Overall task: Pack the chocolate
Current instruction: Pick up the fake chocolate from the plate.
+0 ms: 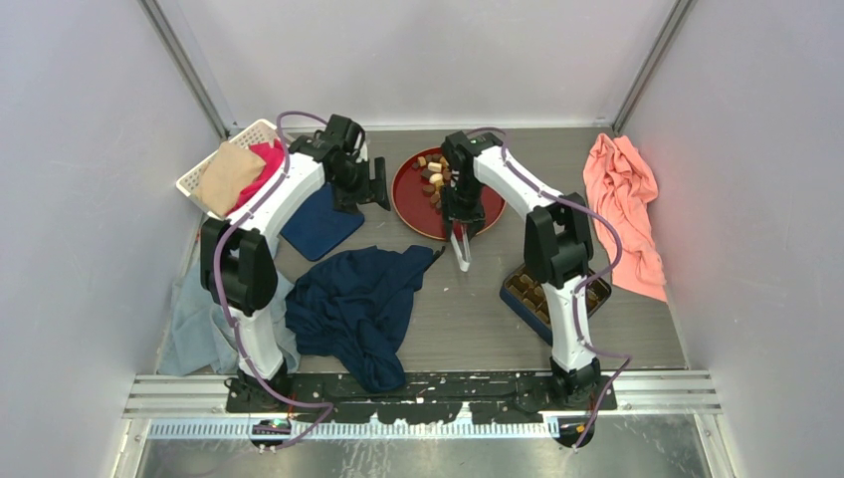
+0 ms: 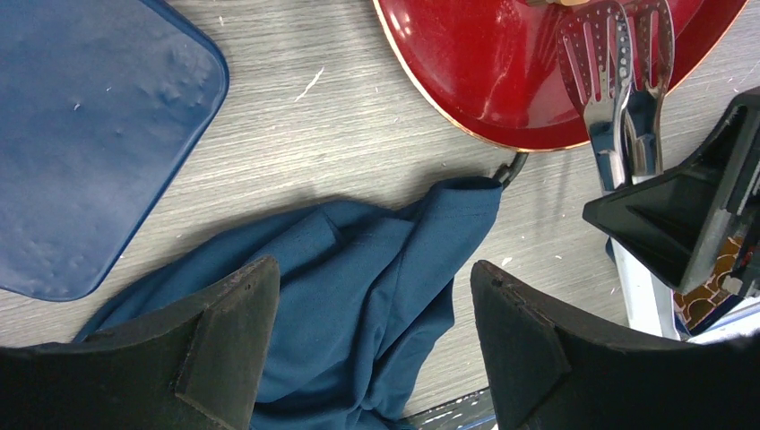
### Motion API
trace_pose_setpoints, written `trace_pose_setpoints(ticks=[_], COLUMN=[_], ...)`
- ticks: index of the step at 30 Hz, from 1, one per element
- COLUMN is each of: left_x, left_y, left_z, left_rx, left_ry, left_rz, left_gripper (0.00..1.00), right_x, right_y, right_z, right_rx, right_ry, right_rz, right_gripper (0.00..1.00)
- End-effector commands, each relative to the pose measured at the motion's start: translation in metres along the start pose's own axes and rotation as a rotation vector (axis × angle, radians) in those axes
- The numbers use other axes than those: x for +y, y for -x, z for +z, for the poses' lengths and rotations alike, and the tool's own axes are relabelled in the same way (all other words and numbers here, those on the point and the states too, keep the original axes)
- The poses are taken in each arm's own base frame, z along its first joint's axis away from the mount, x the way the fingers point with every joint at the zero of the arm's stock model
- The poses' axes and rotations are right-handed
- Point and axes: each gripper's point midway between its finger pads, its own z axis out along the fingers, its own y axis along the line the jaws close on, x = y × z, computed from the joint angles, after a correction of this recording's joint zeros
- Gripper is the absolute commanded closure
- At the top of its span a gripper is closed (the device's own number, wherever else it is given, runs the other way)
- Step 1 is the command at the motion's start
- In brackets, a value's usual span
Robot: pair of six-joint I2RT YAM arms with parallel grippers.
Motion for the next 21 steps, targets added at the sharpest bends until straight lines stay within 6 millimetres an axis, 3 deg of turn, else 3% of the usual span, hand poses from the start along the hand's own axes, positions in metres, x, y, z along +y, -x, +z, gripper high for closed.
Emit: trace_pose_setpoints(ticks=[1, 9, 21], left_x=[-0.008, -0.006, -0.004], left_y=[0.017, 0.017, 0.016], left_z=[-0.020, -0.021, -0.021], left_rx=[-0.074, -0.075, -0.073], left_ry=[-0.032, -0.030, -0.027], left_rz=[0.020, 0.016, 0.012], left_gripper=[0.21, 0.21, 0.21], right_x=[0.007, 0.003, 0.005], right_y=[0.012, 0.023, 0.034], right_z=[-0.001, 0.013, 0.014], right_rx=[-0.041, -0.061, -0.076], right_ry=[0.010, -0.032, -0.039], right_rz=[-0.007, 0.013, 0.005], right_gripper=[0.47, 0.48, 0.50])
